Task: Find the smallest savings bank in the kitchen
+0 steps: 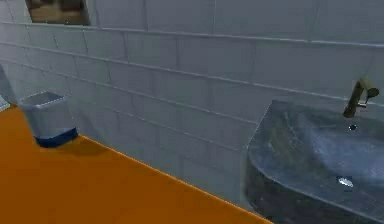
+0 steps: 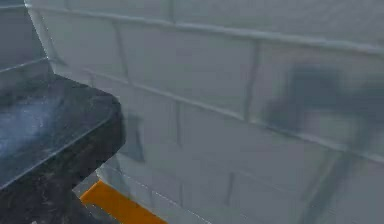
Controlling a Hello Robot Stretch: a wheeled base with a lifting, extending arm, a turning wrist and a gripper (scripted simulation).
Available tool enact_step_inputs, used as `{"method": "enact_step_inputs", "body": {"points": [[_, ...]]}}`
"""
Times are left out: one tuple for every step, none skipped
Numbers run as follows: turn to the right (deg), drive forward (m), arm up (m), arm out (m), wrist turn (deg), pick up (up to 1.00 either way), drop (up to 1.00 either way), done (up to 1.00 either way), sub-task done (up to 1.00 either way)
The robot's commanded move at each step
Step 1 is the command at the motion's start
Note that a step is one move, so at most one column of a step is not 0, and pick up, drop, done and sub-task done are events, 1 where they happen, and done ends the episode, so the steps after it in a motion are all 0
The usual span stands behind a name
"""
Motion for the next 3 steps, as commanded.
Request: {"method": "enact_step_inputs", "body": {"points": [[-45.0,0.0,0.0,0.0,0.0,0.0,0.0,0.0,0.0],[-15.0,0.0,0.0,0.0,0.0,0.0,0.0,0.0,0.0],[0.0,1.0,0.0,0.0,0.0,0.0,0.0,0.0,0.0]]}}
